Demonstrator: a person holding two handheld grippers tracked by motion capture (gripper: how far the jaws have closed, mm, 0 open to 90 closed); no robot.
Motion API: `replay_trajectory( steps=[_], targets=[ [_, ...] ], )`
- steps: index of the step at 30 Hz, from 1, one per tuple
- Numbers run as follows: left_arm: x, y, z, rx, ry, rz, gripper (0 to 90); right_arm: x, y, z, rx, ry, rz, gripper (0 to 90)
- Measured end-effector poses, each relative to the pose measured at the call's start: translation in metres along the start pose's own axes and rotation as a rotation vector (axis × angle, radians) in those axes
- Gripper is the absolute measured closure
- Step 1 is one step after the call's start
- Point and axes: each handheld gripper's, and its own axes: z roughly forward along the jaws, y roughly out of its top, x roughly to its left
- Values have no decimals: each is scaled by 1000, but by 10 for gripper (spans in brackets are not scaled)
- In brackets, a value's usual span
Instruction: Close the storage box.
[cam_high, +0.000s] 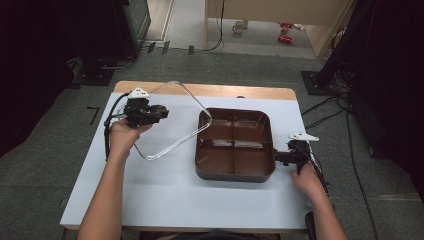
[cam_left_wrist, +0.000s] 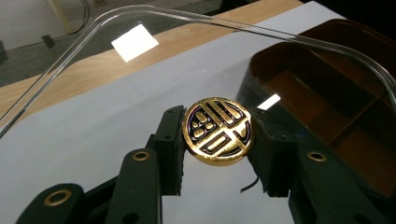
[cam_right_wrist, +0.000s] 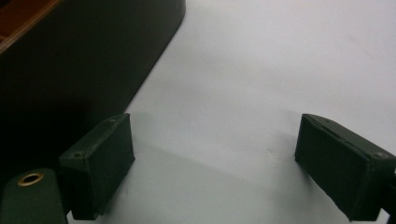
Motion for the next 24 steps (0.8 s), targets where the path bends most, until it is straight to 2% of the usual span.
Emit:
replay_trajectory(
  steps=[10,22,24],
  targets=[
    [-39,10,24,46,-77,95,594,0,0,0,0,0,-2,111],
    [-71,24,55,72,-170,185,594,0,0,0,1,0,1,111],
    [-82,29,67,79,-197,224,593,0,0,0,0,0,1,111]
  ],
)
